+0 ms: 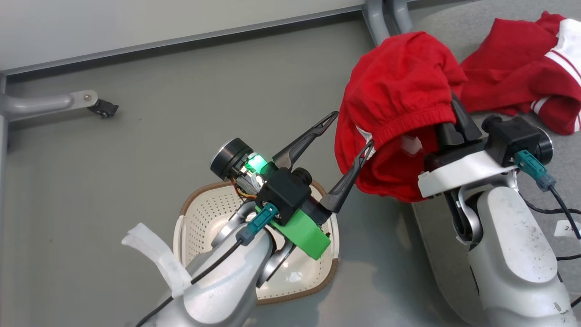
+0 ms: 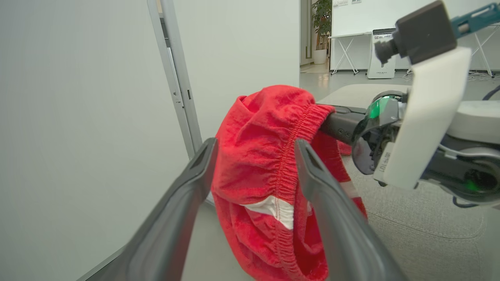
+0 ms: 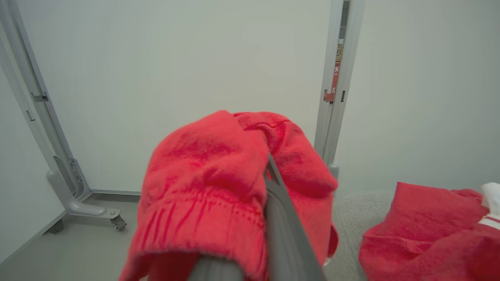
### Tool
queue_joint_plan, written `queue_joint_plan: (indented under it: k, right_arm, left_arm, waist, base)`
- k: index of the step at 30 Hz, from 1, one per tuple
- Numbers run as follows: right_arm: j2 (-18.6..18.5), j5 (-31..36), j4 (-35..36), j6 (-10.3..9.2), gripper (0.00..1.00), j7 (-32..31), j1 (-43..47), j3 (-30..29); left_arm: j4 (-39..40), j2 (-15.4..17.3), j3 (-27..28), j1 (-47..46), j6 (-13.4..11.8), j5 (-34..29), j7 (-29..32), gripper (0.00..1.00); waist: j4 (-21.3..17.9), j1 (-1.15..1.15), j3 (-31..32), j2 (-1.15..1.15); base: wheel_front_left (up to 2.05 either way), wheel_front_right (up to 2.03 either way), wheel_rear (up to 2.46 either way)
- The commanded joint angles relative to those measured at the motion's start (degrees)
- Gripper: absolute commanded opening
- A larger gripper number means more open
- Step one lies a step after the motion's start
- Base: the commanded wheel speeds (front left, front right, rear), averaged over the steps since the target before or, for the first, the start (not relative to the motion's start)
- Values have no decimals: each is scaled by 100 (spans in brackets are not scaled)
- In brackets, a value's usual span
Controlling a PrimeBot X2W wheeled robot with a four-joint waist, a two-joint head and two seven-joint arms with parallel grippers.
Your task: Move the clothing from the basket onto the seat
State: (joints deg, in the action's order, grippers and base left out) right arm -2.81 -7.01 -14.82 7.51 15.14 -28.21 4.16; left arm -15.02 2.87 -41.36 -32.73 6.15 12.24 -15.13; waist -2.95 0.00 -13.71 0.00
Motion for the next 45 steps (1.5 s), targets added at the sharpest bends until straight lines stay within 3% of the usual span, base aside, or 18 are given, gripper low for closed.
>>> queue_joint_plan:
  k: [1,27,36,45]
  right_arm:
    - [-18,44,52,-4,0,0,108,-67]
    - [-15,29,738,-4,0,0,949,-791]
    - [-13,-8,878,-4,0,1,1262,-1126]
    - [-16,-2,1028,-4,0,1,1136,-1215]
  left_arm:
    - [-21,17,-8,0,37,-75,-2,100]
    - [-253,214,-462,77,130,-66,-2,100]
    - [-289,207,-591,144,138,16,-2,100]
    - [-274,247,-435,139,122,5,-2,100]
  waist:
    - [-195,0,-46,0]
    - [-1839,0,-157,0]
    - [-2034,0,-134,0]
    - [-1973,0,-163,0]
  base:
    - [0,0,0]
    - [0,0,0]
    - [0,0,0]
    - [0,0,0]
